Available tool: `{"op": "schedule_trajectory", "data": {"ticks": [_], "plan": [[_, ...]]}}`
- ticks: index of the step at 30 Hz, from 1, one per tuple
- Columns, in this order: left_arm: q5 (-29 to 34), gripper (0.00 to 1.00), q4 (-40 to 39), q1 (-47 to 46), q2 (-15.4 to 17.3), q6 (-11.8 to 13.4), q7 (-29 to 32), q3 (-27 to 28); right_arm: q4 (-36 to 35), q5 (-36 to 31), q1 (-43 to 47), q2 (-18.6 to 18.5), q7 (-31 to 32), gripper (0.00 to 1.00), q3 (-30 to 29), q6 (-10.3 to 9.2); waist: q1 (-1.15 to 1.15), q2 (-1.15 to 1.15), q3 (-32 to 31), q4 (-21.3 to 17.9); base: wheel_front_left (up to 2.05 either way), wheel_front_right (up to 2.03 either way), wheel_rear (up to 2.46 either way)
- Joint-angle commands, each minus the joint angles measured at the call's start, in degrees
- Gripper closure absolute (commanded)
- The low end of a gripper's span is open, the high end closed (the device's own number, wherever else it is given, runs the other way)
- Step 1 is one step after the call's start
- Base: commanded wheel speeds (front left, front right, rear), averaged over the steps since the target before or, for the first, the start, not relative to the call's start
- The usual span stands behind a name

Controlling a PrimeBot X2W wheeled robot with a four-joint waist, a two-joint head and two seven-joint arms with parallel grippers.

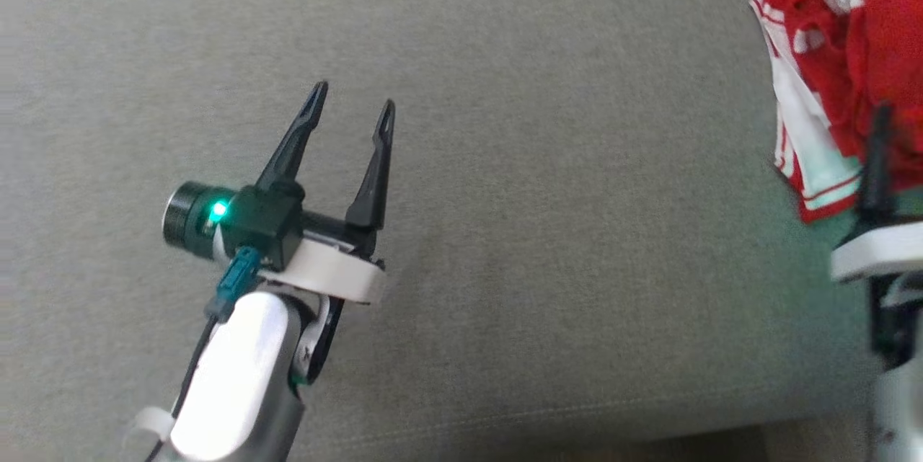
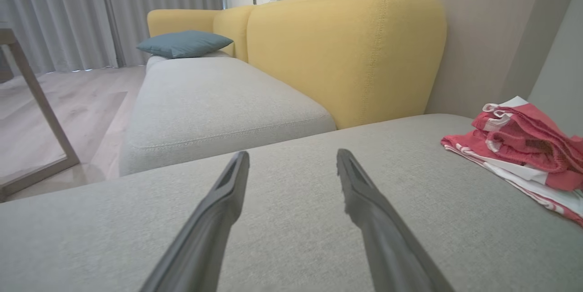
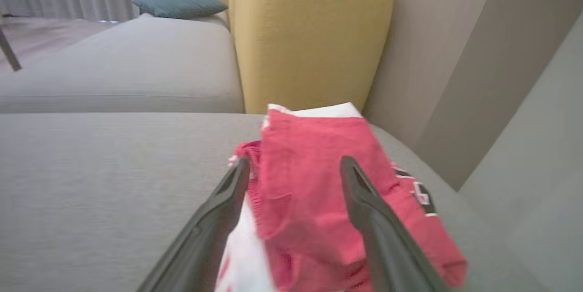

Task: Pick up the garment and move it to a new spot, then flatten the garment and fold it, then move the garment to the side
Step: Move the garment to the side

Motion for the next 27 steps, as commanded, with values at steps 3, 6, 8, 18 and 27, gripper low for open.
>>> {"op": "schedule_trajectory", "data": {"ticks": [3, 6, 8, 18, 27], "plan": [[-1.2, 0.0, -1.5, 1.6, 1.2, 1.2, -0.3, 3.2, -7.3, 1.9, 3.4, 2.6, 1.3, 0.0, 5.8, 0.37, 0.0, 0.0, -3.6, 3.7, 0.0, 0.0, 0.0], [-1.9, 0.0, -1.3, 3.5, 1.1, 1.9, -0.3, 3.9, -9.6, 2.9, 5.6, 3.9, 2.2, 0.0, 9.2, 0.37, 0.0, 0.0, -5.1, 5.6, 0.0, 0.0, 0.0], [-2.1, 0.0, -1.4, 4.1, 1.1, 2.1, -0.3, 4.1, -10.1, 3.2, 6.2, 4.2, 2.4, 0.0, 10.1, 0.37, 0.0, 0.0, -5.6, 6.2, 0.0, 0.0, 0.0], [-3.6, 0.0, -0.8, 9.4, 2.4, 3.4, -0.3, 6.1, -13.6, 4.9, 11.5, 5.6, 3.9, 0.0, 13.0, 0.37, 0.0, 0.0, -10.0, 9.6, 0.0, 0.0, 0.0], [-4.9, 0.0, 0.5, 13.1, 3.4, 3.7, 0.1, 6.5, -15.2, 8.1, 17.4, 5.6, 4.3, 0.0, 13.1, 0.37, 0.0, 0.0, -14.9, 9.7, 0.0, 0.0, 0.0]]}}
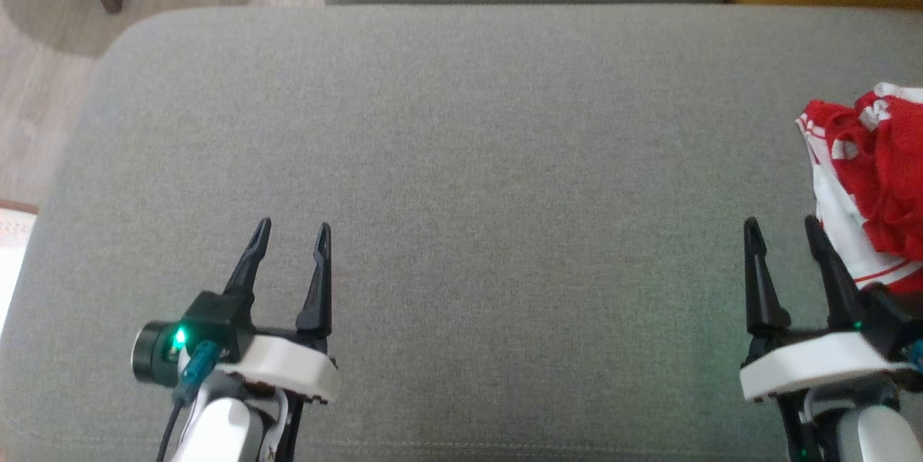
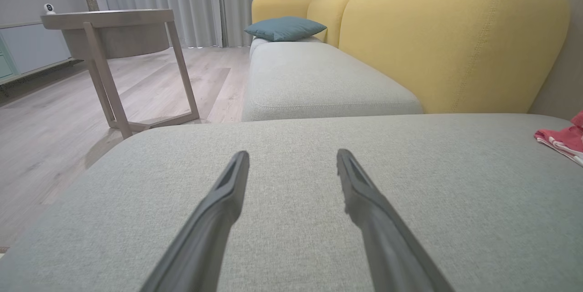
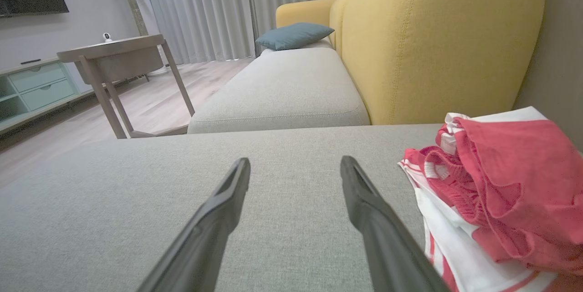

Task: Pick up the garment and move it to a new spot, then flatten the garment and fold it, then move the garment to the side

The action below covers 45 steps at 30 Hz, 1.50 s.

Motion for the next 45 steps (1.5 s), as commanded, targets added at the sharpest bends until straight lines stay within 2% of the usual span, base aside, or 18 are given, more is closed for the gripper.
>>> {"op": "schedule_trajectory", "data": {"ticks": [1, 13, 45], "plan": [[-0.3, 0.0, -1.5, -1.2, 1.0, 0.4, 0.1, 2.1, -2.3, 0.6, -0.4, -0.2, -0.2, 0.0, 1.3, 0.37, 0.0, 0.0, -1.4, -0.1, 0.0, 0.0, 0.0], [-1.0, 0.0, -0.5, 1.4, 2.3, 0.9, 1.5, 1.8, -4.0, 1.6, 3.9, -0.2, 0.9, 0.0, 1.7, 0.37, 0.0, 0.0, -5.1, -1.3, 0.0, 0.0, 0.0], [-2.2, 0.0, -0.8, 1.3, 3.7, 1.4, 2.4, 0.9, -4.4, 2.1, 4.6, -0.1, 1.8, 0.0, 1.5, 0.37, 0.0, 0.0, -5.5, -1.3, 0.0, 0.0, 0.0]]}}
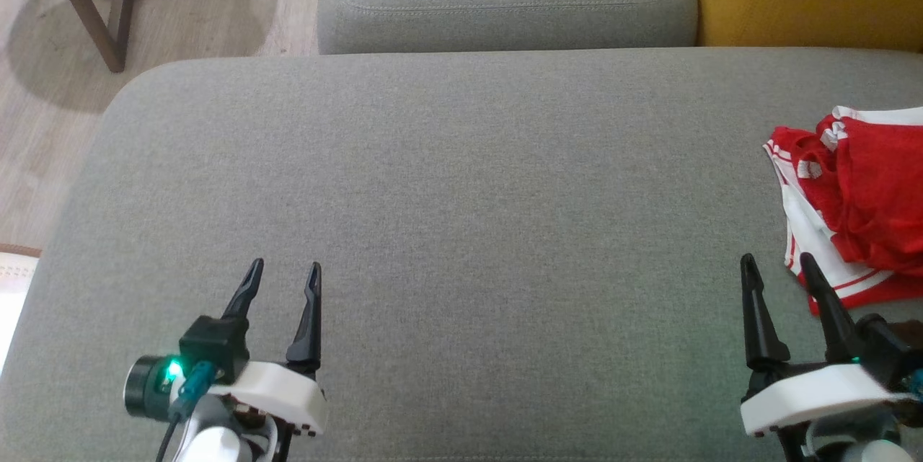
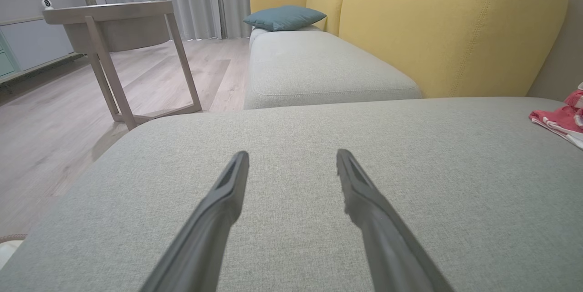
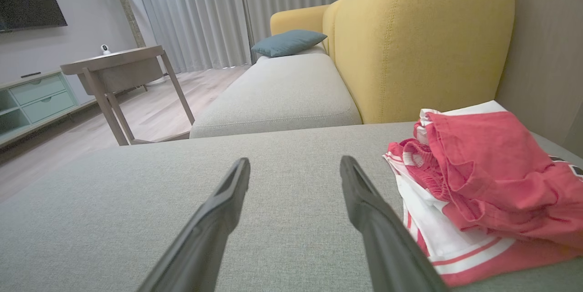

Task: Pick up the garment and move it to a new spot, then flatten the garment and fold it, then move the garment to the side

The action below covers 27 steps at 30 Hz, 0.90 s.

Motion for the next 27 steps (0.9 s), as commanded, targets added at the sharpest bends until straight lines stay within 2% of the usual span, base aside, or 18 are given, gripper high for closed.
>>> {"op": "schedule_trajectory", "data": {"ticks": [1, 2, 3, 6, 27], "plan": [[-0.5, 0.0, -2.1, -2.2, 1.3, 0.4, 0.0, 1.8, -1.8, 0.3, -1.0, -0.3, 0.0, 0.0, 1.2, 0.37, 0.0, 0.0, 0.0, 0.0, 0.0, 0.0, 0.0], [-0.6, 0.0, -2.1, -2.2, 1.3, 0.3, 0.1, 1.8, -1.7, 0.3, -1.0, -0.3, 0.0, 0.0, 1.2, 0.37, 0.0, 0.0, 0.0, 0.0, 0.0, 0.0, 0.0], [-0.1, 1.0, 0.0, 0.0, 0.1, -0.1, 0.0, -0.1, 0.3, 0.1, 0.0, 0.0, 0.1, 1.0, 0.0, -0.01, 0.0, 0.0, 0.0, 0.0, 0.0, 0.0, 0.0], [-0.5, 1.0, 2.0, 0.8, -0.5, -0.2, 0.1, -0.2, 2.6, 0.5, 0.2, 0.0, 0.1, 1.0, 0.3, -0.01, 0.0, 0.0, 0.0, 0.0, 0.0, 0.0, 0.0], [-14.3, 1.0, 2.5, -0.2, -1.4, -2.7, 2.8, 3.7, 5.0, 15.1, -2.2, -0.7, 0.6, 1.0, 0.5, 0.06, 0.0, 0.0, 0.2, -0.3, 0.0, 0.0, 0.0]]}}
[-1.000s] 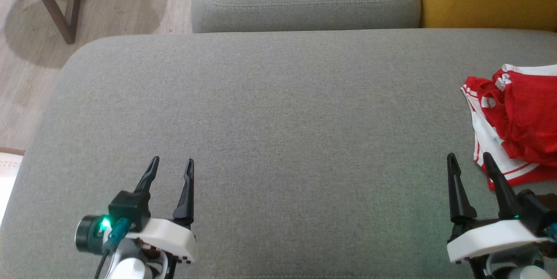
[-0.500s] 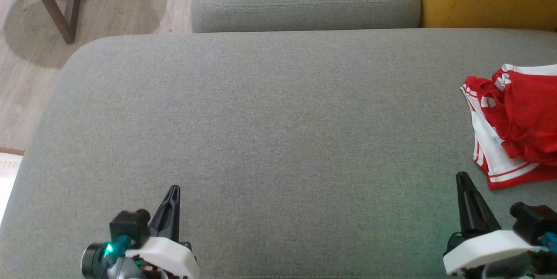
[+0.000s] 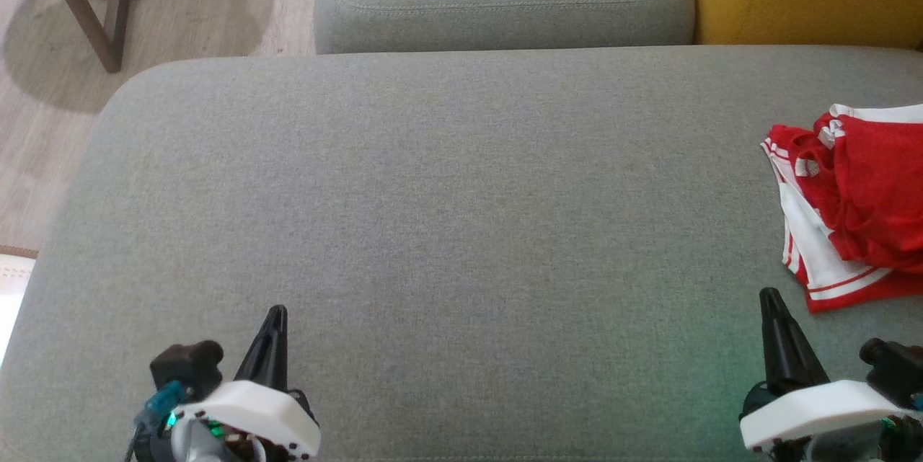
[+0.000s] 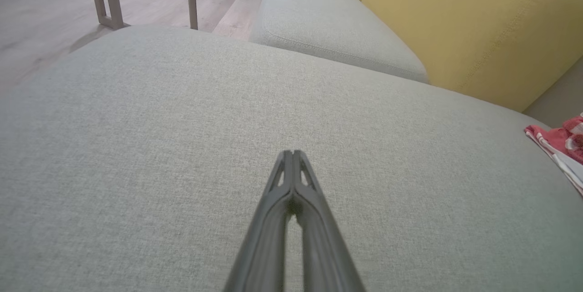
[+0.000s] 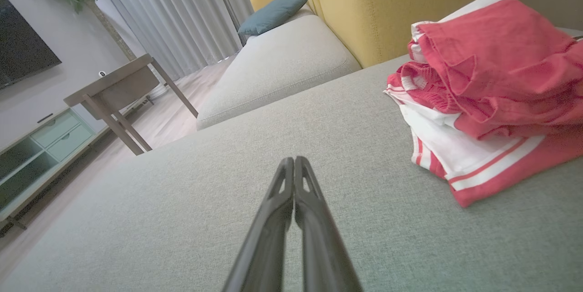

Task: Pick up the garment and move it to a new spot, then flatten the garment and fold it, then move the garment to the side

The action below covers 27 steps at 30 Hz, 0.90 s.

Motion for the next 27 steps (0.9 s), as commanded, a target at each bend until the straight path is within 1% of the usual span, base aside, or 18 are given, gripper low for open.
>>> {"op": "schedule_trajectory", "data": {"ticks": [1, 27], "plan": [[-1.3, 1.0, -1.6, -3.1, 0.3, -0.6, 0.3, 1.6, -1.5, 1.5, -3.0, -0.7, 0.0, 1.0, 0.0, 0.07, 0.0, 0.0, 0.0, 0.0, 0.0, 0.0, 0.0], [-18.0, 1.0, -1.3, -4.2, -1.0, -3.7, 3.9, 6.7, 1.4, 19.0, -5.9, -1.1, 0.9, 1.0, -0.2, 0.15, 0.0, 0.0, 0.2, -0.4, 0.0, 0.0, 0.0]]}}
